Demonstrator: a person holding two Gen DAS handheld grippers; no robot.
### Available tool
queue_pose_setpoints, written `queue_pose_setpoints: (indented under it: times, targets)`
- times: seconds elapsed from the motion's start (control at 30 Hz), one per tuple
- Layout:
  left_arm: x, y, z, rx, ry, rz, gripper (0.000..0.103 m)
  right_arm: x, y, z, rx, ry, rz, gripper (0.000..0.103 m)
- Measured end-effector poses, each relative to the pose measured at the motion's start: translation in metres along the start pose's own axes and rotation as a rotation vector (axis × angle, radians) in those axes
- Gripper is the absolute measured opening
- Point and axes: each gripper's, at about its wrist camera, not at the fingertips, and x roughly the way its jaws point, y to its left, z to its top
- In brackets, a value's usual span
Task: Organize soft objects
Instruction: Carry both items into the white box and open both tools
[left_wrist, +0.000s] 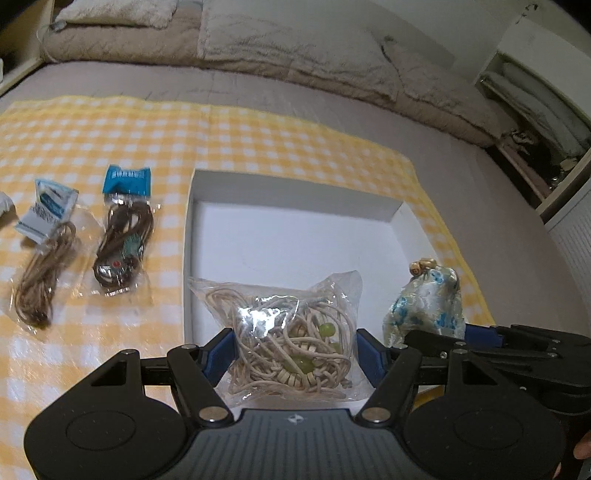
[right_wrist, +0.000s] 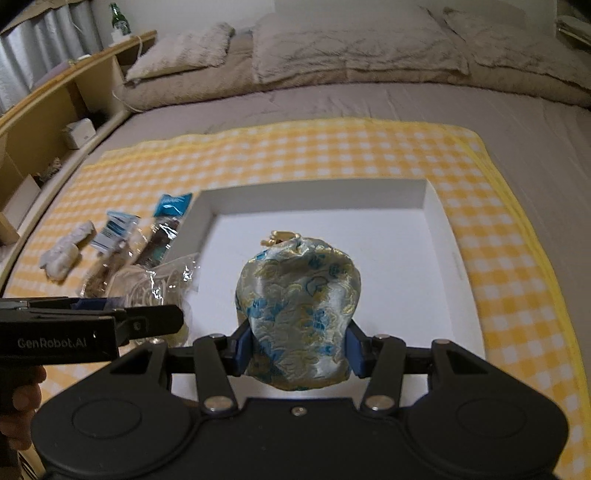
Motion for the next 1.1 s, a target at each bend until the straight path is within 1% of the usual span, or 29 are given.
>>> queue_pose_setpoints:
  times: [0.3, 0.37, 0.5, 0.6, 0.8, 1.0, 1.03, 1.1]
  targets:
    - [0.017, 0.005, 0.0, -0.035, 0.054, -0.006, 0.071, 0.015, -0.002, -0.001, -0.025, 0.073, -0.001, 0.051]
    - [0.019, 0.005, -0.001, -0.04, 0.059, -0.006, 0.072, 0.018, 0.0, -0.001, -0.039, 0.083, -0.007, 0.052]
    - [0.018, 0.008, -0.002, -0.065, 0.064, -0.011, 0.083, 0.021, -0.001, -0.001, -0.045, 0.094, -0.027, 0.063]
    - [0.015, 0.007, -0.001, -0.059, 0.055, -0.015, 0.089, 0.023, -0.005, -0.001, -0.032, 0.107, -0.048, 0.068]
    - [0.014, 0.006, -0.002, -0.055, 0.06, -0.009, 0.092, 0.02, -0.015, -0.003, -0.001, 0.113, -0.061, 0.075]
    - [0.01, 0.004, -0.003, -0.033, 0.053, 0.009, 0.094, 0.016, -0.017, -0.007, -0.018, 0.125, -0.069, 0.075]
    - [0.009, 0.004, -0.003, -0.029, 0.05, 0.011, 0.094, 0.016, -0.016, -0.008, -0.028, 0.132, -0.072, 0.074]
    - [0.008, 0.003, -0.004, -0.019, 0.046, 0.011, 0.094, 0.019, -0.017, -0.009, -0.04, 0.15, -0.071, 0.067]
